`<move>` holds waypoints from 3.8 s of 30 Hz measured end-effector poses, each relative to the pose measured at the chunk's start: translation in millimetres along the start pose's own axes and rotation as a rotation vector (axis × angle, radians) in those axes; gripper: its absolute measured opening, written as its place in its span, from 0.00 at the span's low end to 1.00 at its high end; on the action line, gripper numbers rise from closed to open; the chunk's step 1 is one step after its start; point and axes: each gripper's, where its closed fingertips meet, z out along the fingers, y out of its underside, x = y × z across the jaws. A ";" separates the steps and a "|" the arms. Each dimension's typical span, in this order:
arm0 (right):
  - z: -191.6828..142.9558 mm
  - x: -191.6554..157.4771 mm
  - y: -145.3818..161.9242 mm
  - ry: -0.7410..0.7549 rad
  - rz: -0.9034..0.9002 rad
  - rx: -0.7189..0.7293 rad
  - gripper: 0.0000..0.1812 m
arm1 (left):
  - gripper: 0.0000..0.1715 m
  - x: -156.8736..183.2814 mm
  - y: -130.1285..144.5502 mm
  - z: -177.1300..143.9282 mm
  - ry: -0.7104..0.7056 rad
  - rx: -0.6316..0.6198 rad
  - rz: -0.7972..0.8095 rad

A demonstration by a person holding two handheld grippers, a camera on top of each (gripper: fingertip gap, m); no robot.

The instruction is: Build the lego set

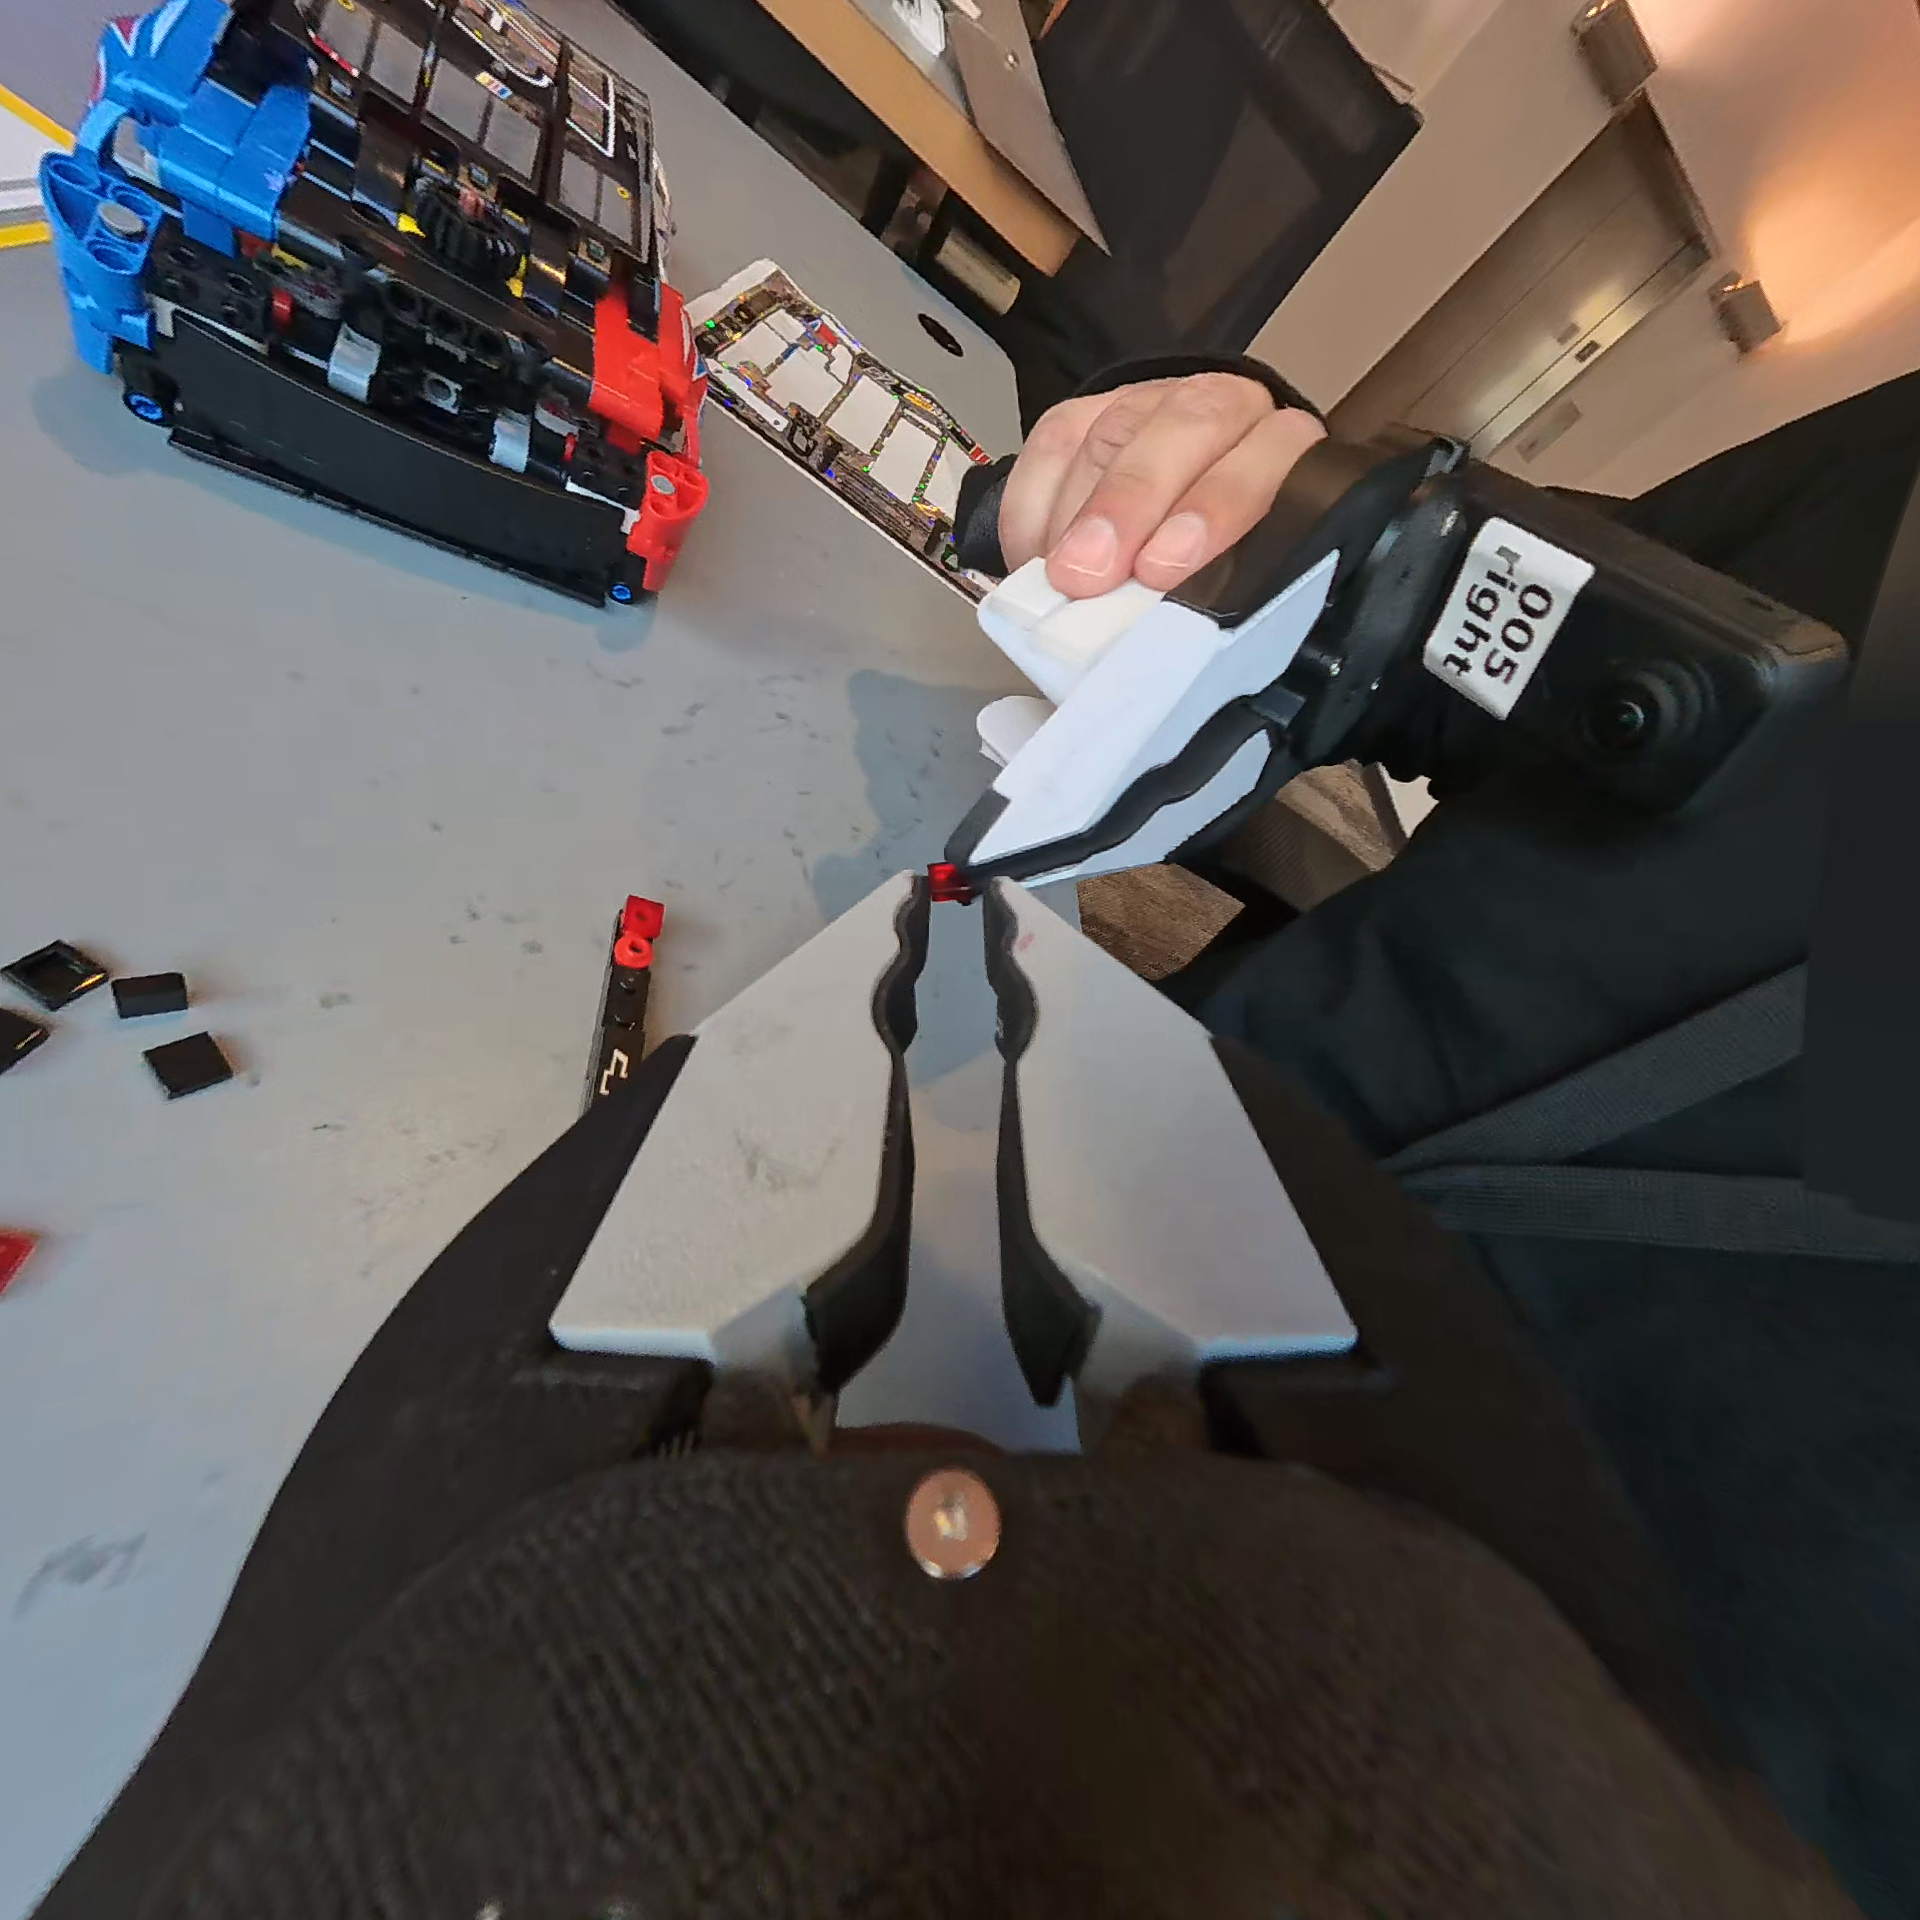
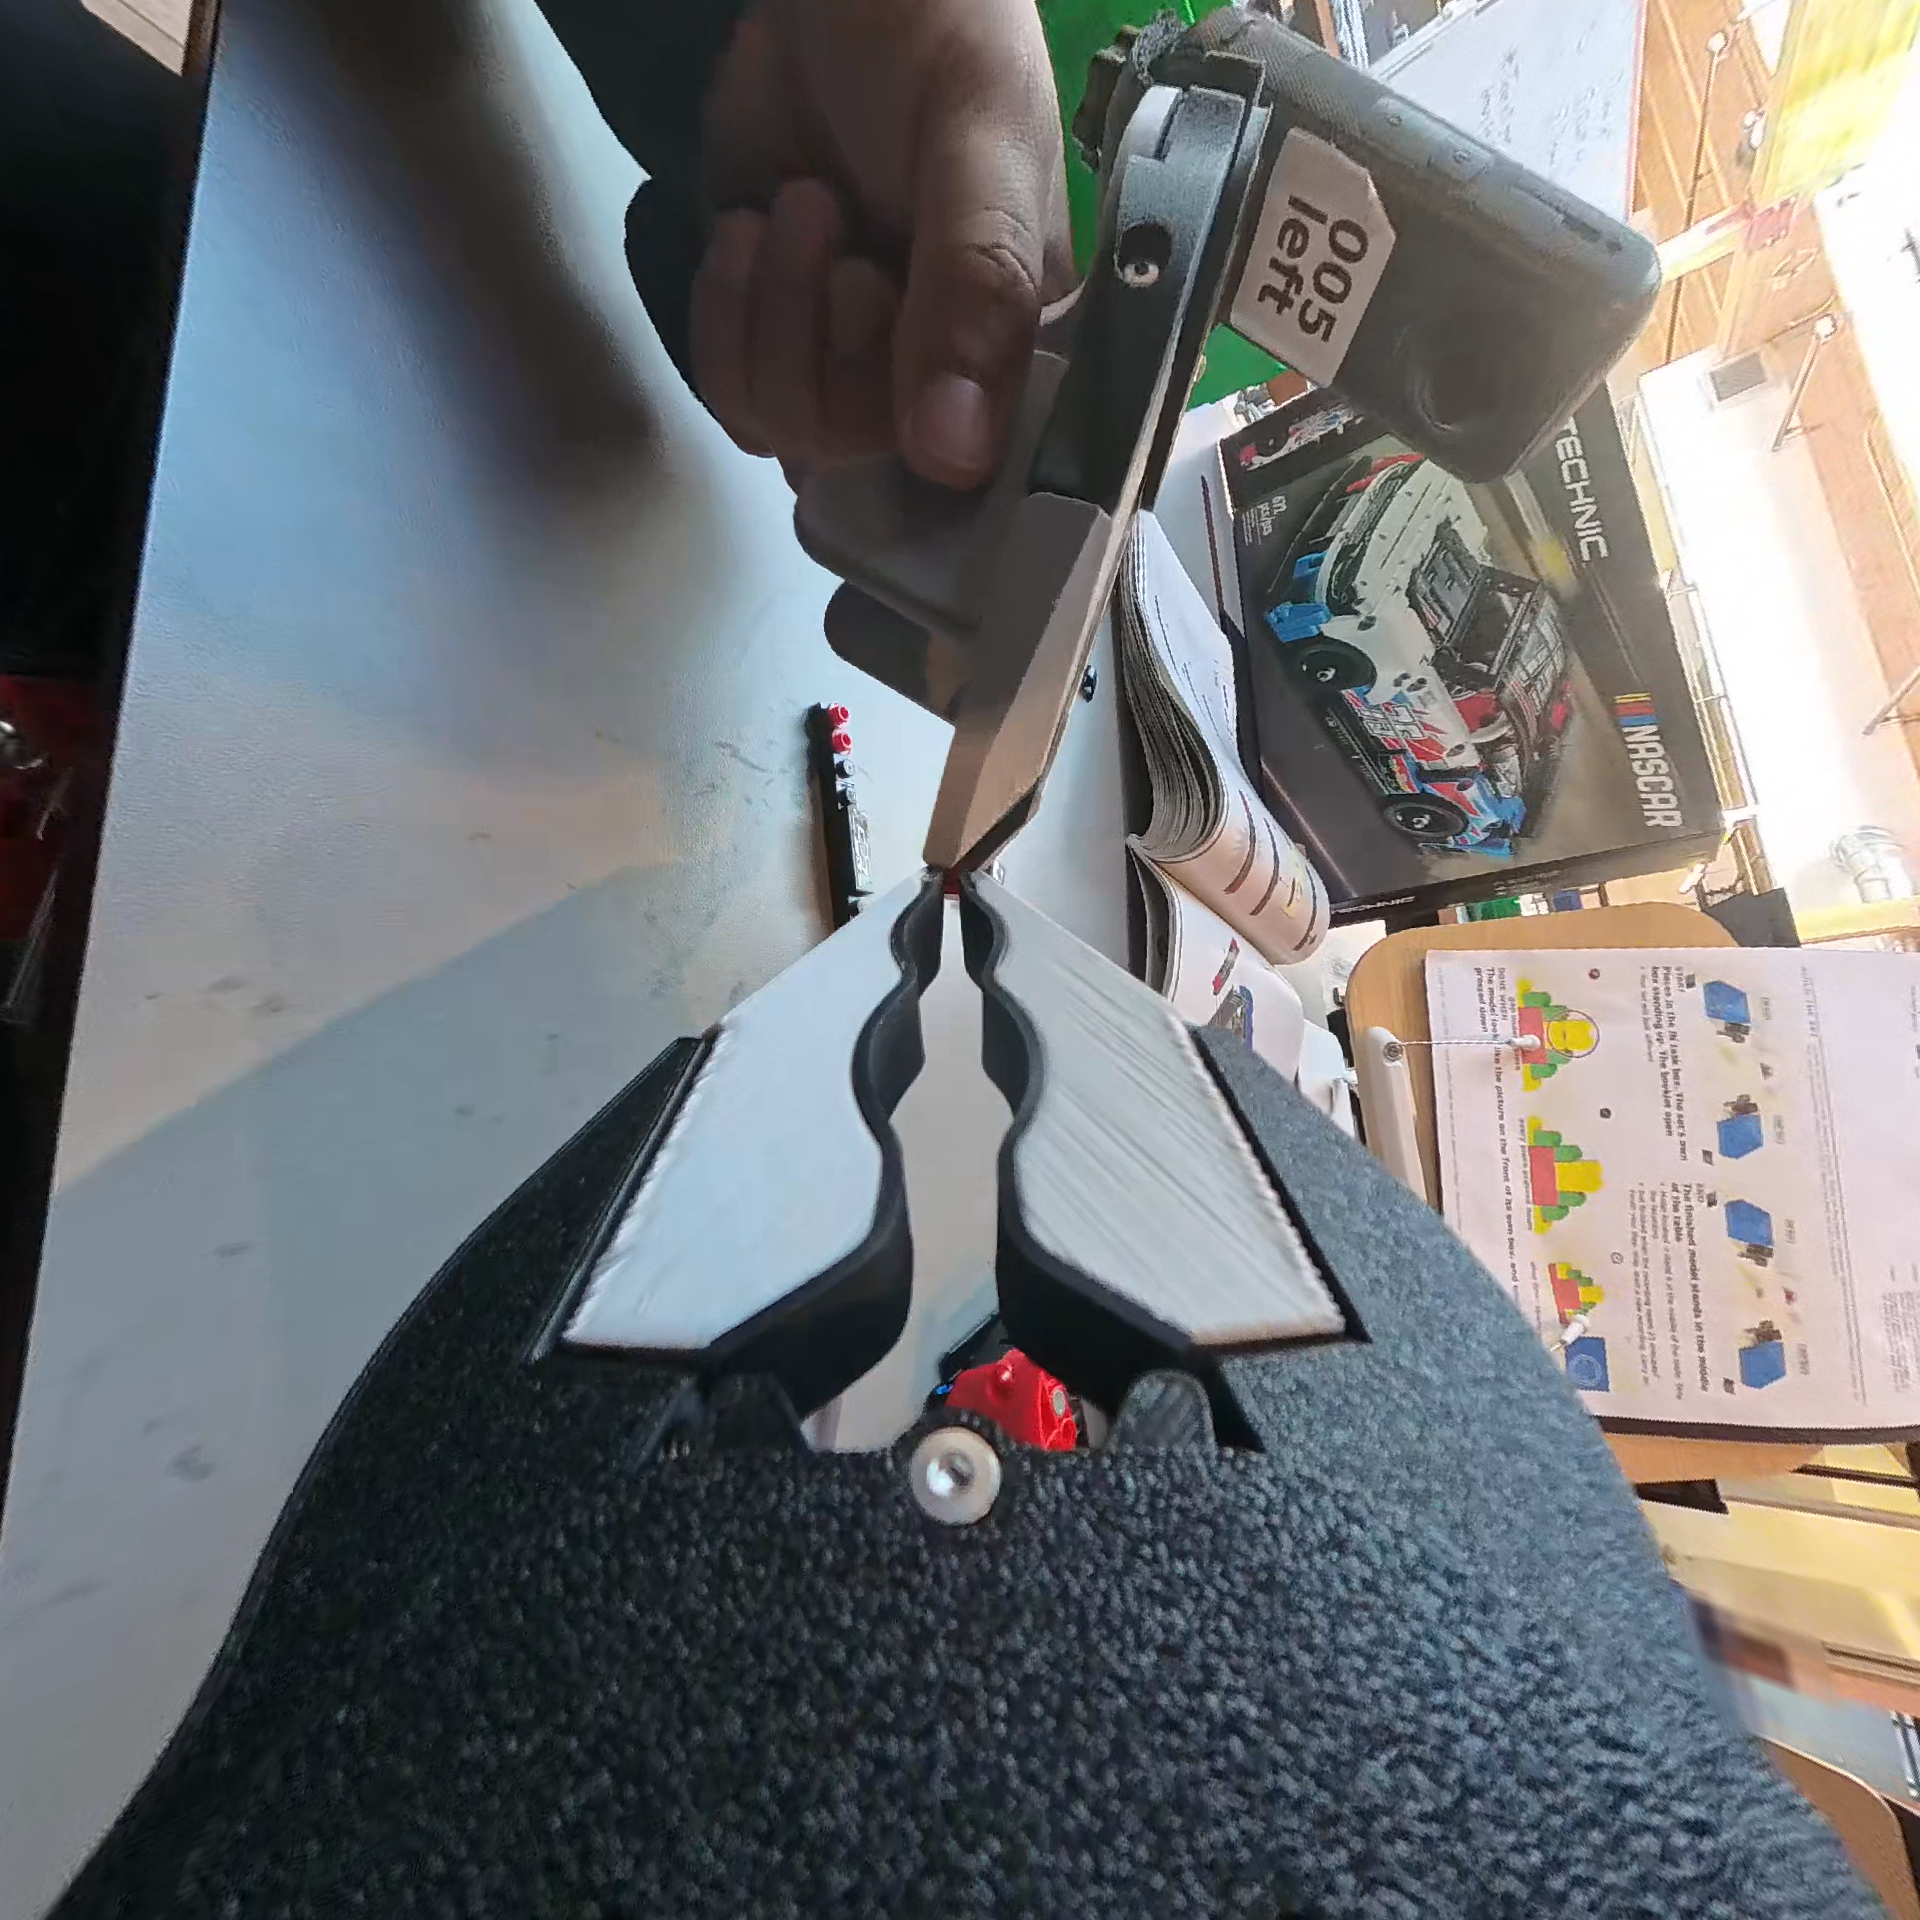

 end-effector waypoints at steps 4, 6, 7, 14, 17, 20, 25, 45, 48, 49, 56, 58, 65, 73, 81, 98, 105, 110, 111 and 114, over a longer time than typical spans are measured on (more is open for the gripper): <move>0.7 -1.9 1.7 -0.013 0.010 -0.006 0.01 | 0.03 -1.8 1.4 1.1 0.000 -0.003 -0.001; 0.8 -2.9 1.5 -0.044 0.097 0.009 0.01 | 0.03 -1.9 1.7 0.8 -0.013 -0.004 0.034; 0.2 -2.9 0.8 -0.073 0.169 0.025 0.02 | 0.03 -0.9 1.9 0.6 -0.018 -0.005 0.061; -7.1 -0.6 -3.2 -0.363 0.714 0.160 0.08 | 0.03 -12.1 6.5 -3.3 -0.265 -0.102 0.512; -4.3 -2.1 -0.4 -0.394 0.710 0.142 0.08 | 0.03 -8.6 5.7 -1.4 -0.303 -0.126 0.656; -1.0 -9.0 4.8 -0.410 0.631 0.091 0.04 | 0.03 0.5 0.3 -1.3 -0.271 -0.079 0.693; -1.5 -8.5 1.5 -0.416 0.615 0.105 0.04 | 0.03 1.4 3.3 -2.6 -0.250 -0.079 0.713; -9.3 8.7 -2.3 -0.387 0.908 0.213 0.00 | 0.03 2.9 -11.6 -5.3 -0.283 0.094 0.737; -8.7 11.6 -4.6 -0.435 1.055 0.237 0.01 | 0.03 3.3 -13.8 -6.4 -0.319 0.109 0.783; -7.9 13.4 -4.1 -0.442 1.106 0.243 0.01 | 0.03 2.8 -14.6 -6.7 -0.337 0.111 0.802; -9.2 5.7 0.8 -0.403 0.878 0.173 0.02 | 0.03 3.1 -7.2 -2.1 -0.300 0.073 0.783; -8.8 1.4 1.1 -0.409 0.778 0.140 0.03 | 0.03 4.7 -5.7 -1.8 -0.274 0.072 0.769; -9.9 3.5 -6.5 -0.414 0.680 0.162 0.04 | 0.03 11.2 -5.0 -2.8 -0.218 0.093 0.741; -10.7 7.6 -10.1 -0.356 0.660 0.198 0.03 | 0.03 12.7 -8.5 -4.2 -0.196 0.135 0.711; -13.2 16.3 -17.1 -0.301 0.722 0.295 0.03 | 0.03 20.0 -15.5 -9.6 -0.143 0.213 0.681; -20.1 18.6 -26.9 -0.311 0.730 0.387 0.03 | 0.03 31.3 -17.8 -11.9 -0.069 0.266 0.678; -18.2 18.0 -25.4 -0.301 0.728 0.379 0.03 | 0.03 29.2 -17.1 -11.9 -0.068 0.254 0.655; -16.7 19.1 -23.5 -0.285 0.729 0.365 0.03 | 0.03 26.8 -18.1 -12.2 -0.079 0.255 0.634; -16.5 19.4 -22.8 -0.281 0.729 0.363 0.02 | 0.03 25.9 -18.4 -12.0 -0.086 0.254 0.632; -16.5 19.4 -22.8 -0.274 0.725 0.363 0.00 | 0.03 24.5 -19.6 -13.3 -0.091 0.262 0.619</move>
